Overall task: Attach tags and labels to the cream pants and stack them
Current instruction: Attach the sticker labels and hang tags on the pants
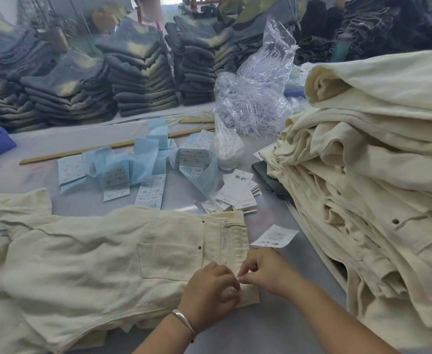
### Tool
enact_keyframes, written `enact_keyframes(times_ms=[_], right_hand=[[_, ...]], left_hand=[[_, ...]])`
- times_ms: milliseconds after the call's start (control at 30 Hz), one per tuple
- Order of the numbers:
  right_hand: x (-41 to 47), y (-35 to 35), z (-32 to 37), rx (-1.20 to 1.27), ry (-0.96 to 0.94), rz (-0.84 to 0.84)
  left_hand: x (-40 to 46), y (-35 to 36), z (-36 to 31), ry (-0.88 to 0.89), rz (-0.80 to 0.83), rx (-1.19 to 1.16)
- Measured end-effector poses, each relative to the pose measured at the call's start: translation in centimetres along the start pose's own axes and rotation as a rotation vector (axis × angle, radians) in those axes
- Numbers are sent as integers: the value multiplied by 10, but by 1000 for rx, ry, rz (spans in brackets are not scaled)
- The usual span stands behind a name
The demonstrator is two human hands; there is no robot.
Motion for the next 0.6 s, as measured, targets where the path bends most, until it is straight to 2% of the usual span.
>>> enact_keyframes(times_ms=[233,400,500,600], right_hand=[[2,-2,-1,81,-7,23],[1,4,-3,66,-34,69],[1,5,-3,85,-44,51],[0,-1,-2,158,-66,4]], left_hand=[[0,4,-8,70,-53,72],[-2,2,-13,128,-152,158],[-3,-1,-5,54,-165,88],[2,-6,14,-94,-137,-117]])
Point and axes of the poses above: each hand's wrist, its own x-axis towards the middle knuckle, its own y-axis out of the palm, z = x × y, the point moved 10 cm from there along x, towards the middle knuckle, and after that the axes turned 7 degrees about z, right-handed, at the moved point
